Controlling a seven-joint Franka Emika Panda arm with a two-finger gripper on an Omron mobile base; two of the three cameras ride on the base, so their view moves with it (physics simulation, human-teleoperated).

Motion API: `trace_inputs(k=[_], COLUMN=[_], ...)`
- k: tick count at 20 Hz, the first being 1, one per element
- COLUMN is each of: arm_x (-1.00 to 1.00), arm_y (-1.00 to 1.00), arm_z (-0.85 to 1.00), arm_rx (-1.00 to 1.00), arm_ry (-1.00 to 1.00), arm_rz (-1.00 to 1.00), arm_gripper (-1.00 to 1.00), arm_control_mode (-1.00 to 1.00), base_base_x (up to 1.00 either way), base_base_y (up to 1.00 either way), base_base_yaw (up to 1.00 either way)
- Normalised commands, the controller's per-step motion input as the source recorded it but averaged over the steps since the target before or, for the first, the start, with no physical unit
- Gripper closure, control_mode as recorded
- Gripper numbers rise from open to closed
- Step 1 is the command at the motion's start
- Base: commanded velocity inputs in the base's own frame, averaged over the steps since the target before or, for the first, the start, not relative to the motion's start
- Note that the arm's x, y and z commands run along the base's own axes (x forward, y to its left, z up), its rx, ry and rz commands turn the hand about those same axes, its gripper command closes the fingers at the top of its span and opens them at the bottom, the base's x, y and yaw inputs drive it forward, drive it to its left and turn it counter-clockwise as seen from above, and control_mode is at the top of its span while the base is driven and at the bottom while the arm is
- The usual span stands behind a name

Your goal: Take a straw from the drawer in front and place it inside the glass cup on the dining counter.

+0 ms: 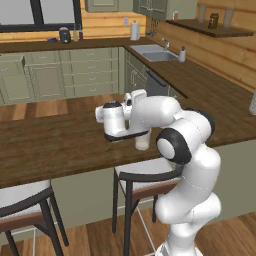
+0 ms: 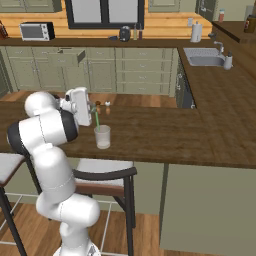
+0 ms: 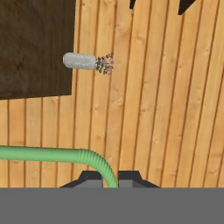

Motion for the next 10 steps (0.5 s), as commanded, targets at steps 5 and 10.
trace_inputs(k=[5,10], arm_x=[0.25,0.32], arm_y=[0.00,0.02], arm_z=[-0.12,-0.11], arm_rx=[0.00,0.00], arm_ry=[0.01,0.01], arm_rz=[-0.02,-0.01], arm_gripper=[1.00,1.00], arm_control_mode=[-1.00,-1.00], base_base_x=[0.00,0.00], base_base_y=[0.00,0.00], base_base_yaw=[0.00,0.00])
